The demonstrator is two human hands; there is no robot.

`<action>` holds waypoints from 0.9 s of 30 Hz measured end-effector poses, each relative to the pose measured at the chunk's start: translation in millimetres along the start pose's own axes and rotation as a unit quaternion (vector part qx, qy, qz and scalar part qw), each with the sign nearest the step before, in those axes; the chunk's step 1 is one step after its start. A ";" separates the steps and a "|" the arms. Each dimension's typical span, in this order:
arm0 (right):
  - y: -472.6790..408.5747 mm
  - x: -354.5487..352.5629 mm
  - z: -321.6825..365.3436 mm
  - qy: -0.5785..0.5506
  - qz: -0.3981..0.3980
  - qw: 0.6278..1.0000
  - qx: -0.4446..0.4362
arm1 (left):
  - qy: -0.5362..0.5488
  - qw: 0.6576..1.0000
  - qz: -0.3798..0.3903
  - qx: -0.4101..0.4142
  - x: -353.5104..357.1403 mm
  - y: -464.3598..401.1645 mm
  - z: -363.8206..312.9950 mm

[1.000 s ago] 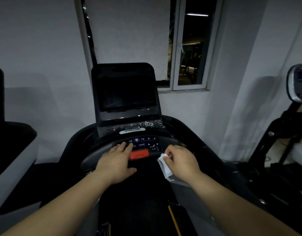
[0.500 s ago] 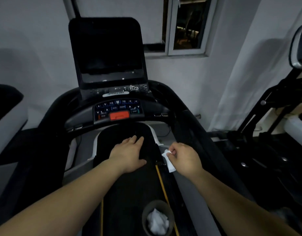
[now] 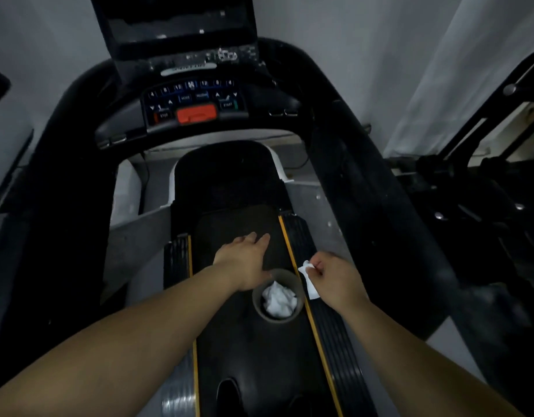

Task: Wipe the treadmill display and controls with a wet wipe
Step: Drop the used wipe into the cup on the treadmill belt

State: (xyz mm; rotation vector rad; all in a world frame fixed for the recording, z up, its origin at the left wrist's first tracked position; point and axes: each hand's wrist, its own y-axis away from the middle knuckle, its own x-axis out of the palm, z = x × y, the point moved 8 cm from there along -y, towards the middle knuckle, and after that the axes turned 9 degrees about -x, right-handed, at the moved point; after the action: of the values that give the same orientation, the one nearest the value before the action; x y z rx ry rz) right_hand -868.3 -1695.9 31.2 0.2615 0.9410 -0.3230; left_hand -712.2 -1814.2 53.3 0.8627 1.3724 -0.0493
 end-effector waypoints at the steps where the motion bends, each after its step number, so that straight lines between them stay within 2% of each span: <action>1: 2.6 12.1 -7.2 -0.001 0.006 1.000 0.008 | 0.000 1.000 0.009 0.001 11.9 -5.0 0.0; 7: 24.5 89.0 -44.1 0.013 0.060 0.997 0.055 | 0.000 0.998 0.058 0.007 93.2 -35.3 10.9; 12: 37.7 161.4 -68.2 0.005 0.138 0.986 0.093 | 0.001 0.995 0.098 0.017 159.7 -64.6 25.4; 18: 31.6 233.2 -109.4 -0.007 0.149 0.975 0.166 | -0.018 0.990 0.133 0.032 238.2 -111.5 40.1; 22: 27.0 286.4 -138.7 0.002 0.188 0.964 0.188 | -0.004 0.987 0.153 0.041 292.2 -146.9 46.1; 27: 4.0 329.3 -160.4 -0.008 0.192 0.963 0.187 | 0.004 0.986 0.158 0.054 331.0 -177.3 48.3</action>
State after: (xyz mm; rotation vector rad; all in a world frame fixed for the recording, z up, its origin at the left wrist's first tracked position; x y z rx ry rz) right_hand -806.0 -1686.5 -329.7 0.7774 0.7876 -0.1404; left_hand -679.9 -1819.1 -323.8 1.1644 1.2347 0.1269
